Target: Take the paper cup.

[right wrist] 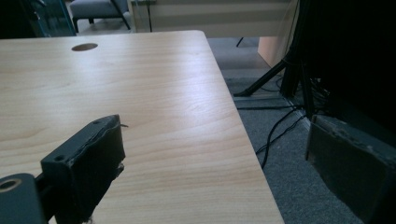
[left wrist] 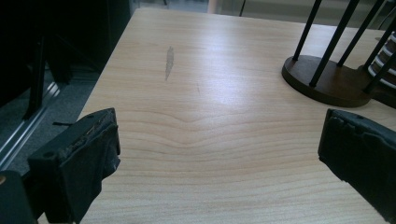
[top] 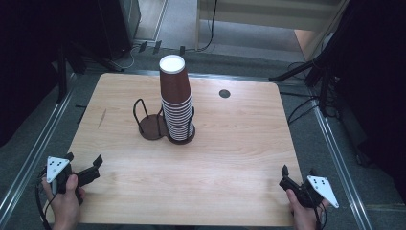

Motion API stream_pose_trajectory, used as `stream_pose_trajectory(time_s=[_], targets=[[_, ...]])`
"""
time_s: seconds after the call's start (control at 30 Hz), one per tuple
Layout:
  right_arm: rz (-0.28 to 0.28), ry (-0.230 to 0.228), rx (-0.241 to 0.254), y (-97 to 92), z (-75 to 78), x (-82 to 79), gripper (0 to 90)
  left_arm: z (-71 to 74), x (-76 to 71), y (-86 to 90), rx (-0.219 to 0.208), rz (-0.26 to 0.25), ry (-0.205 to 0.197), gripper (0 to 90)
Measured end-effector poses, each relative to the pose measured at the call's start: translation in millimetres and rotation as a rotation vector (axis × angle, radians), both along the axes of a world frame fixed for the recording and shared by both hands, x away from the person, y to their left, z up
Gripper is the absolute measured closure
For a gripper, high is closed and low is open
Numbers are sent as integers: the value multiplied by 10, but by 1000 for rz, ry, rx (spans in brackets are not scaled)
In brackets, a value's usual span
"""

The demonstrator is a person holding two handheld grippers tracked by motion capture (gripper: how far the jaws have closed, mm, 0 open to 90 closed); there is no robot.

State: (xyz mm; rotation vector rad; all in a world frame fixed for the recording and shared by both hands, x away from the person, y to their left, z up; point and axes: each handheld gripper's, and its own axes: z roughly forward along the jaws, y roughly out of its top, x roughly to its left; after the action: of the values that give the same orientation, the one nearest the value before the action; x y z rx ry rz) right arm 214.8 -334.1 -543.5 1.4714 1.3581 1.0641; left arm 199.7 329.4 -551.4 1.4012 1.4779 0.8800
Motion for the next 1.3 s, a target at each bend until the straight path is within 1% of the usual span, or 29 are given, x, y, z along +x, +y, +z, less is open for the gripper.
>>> stream_pose_trajectory(time_s=[0.07, 0.13, 0.17, 0.23, 0.27, 0.3, 0.33, 0.37, 0.5, 0.53, 0.57, 0.6, 0.63, 0.67, 0.77, 0.8, 0.87, 0.93, 1.03, 1.07, 1.1, 1.17, 1.2, 1.23, 1.27, 1.3], targets=[[-3, -6, -1, -1, 7, -7, 49, 1, 2, -3, 5, -1, 3, 0], [13, -32, 3, 22, 38, -20, 49, 3, 4, -13, 15, 1, 9, 0], [15, -35, 4, 44, 50, -21, 49, 3, 5, -21, 21, 8, 8, 0], [17, -37, 2, 70, 62, -17, 44, 3, 4, -22, 22, 10, 6, 0], [21, -30, -8, 99, 76, -15, 38, 2, 1, -20, 24, 11, 6, 0], [34, -22, -30, 172, 103, -7, 26, 3, 1, -17, 21, 12, 6, 0], [34, -22, -30, 172, 103, -7, 26, 3, 1, -17, 21, 12, 6, 0], [55, -25, -30, 250, 135, -3, 25, 2, 3, -16, 18, 15, 7, 0], [88, -24, -17, 355, 190, 12, 21, 2, -1, -17, 18, 14, 4, 0], [110, -23, -7, 396, 225, 24, 21, 2, -5, -20, 20, 13, 4, 0], [130, -28, -3, 455, 293, 42, 17, 2, -9, -28, 26, 11, 2, 0], [130, -28, -3, 455, 293, 42, 17, 2, -10, -35, 32, 8, 1, 0], [148, -38, 10, 500, 371, 66, 15, 3, -8, -40, 36, 7, 3, 0], [148, -38, 10, 500, 371, 66, 15, 3, -8, -40, 36, 7, 3, 0], [170, -50, 24, 561, 467, 109, 6, 2, -5, -19, 17, 9, 7, 0], [183, -56, 28, 613, 502, 142, 0, 2, -6, -13, 10, 10, 5, 0], [180, -55, 26, 645, 513, 159, 0, 1, -8, -12, 8, 10, 2, 0], [170, -47, 25, 711, 534, 202, 0, 2, -11, -20, 18, 9, 2, 0], [190, -38, 13, 790, 555, 252, 0, 2, -16, -39, 37, 7, -5, 0], [196, -37, 2, 855, 570, 281, 0, 2, -19, -41, 39, 4, -7, 0], [196, -37, 2, 855, 570, 281, 0, 2, -19, -41, 39, 4, -7, 0], [212, -44, 3, 924, 588, 299, 0, 3, -22, -38, 37, 3, -5, 0], [215, -54, 6, 1003, 608, 314, 0, 4, -23, -37, 36, 1, -4, 0], [224, -60, 17, 1044, 621, 323, 0, 4, -23, -37, 36, 1, -4, 0], [224, -60, 17, 1044, 621, 323, 0, 2, -23, -40, 37, 1, -8, 0], [230, -68, 23, 1084, 633, 332, 0, 2, -23, -45, 40, 2, -11, 0]])
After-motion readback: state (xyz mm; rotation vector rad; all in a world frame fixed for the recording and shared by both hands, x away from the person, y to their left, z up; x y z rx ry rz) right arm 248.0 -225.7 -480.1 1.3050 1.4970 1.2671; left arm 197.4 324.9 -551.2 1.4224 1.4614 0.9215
